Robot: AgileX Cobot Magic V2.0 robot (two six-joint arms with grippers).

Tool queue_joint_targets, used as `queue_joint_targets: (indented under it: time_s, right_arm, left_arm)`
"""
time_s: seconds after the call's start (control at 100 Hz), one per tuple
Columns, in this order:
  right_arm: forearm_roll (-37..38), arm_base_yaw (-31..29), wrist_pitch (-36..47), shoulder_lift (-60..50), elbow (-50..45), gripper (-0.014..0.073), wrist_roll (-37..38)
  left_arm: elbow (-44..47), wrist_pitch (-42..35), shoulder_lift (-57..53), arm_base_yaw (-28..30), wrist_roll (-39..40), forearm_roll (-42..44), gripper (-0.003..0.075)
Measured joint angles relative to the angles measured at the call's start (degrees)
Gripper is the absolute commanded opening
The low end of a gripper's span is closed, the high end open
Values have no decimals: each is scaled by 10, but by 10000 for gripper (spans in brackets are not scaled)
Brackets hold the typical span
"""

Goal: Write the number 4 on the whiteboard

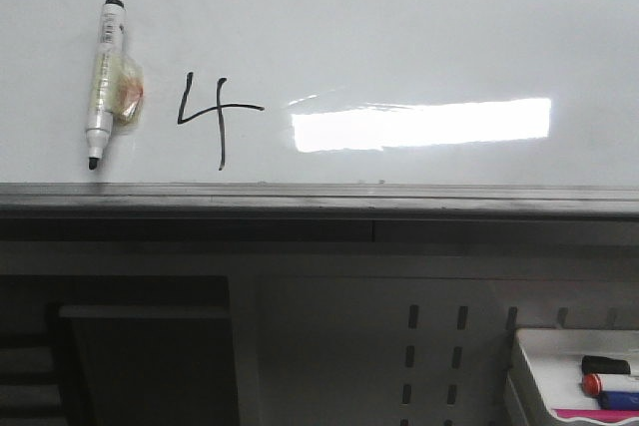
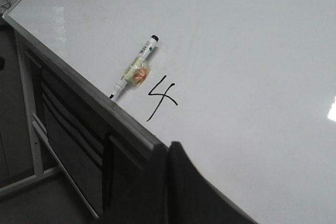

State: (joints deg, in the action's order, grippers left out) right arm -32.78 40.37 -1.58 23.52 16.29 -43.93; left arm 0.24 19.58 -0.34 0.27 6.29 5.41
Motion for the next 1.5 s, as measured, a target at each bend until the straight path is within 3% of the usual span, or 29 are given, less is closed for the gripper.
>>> queue_joint_targets:
  time_s: [0.55,0.65,0.72,0.73,0.81,0.87,0.97,1.25,1.5]
  right_arm:
    - [5,0,-1,0,0,-64,18]
    - [117,0,-1,0,0,-64,157]
    - [252,-4,-2,0,0,-64,292]
    - [279,-5,-2,0,0,-64,337]
    - [390,-21,-3,0,0,-64,454]
    - [428,-46,-3,-1,0,-64,508]
    - [450,-100,-3,-10,-7,-64,536]
    - [458,-283,-1,-123,-78,-64,545]
    - [437,-397,-18,-230,-166,-64,546]
  left_arm:
    - [0,0,0,0,0,0,-20]
    - [0,0,0,0,0,0,-20]
    - [0,0,0,0,0,0,-20]
    - [0,0,0,0,0,0,-20]
    - [0,0,0,0,0,0,-20]
    - [0,0,0,0,0,0,-20]
    - [0,0,0,0,0,0,-20]
    - [0,0,0,0,0,0,-20]
    - [0,0,0,0,0,0,-20]
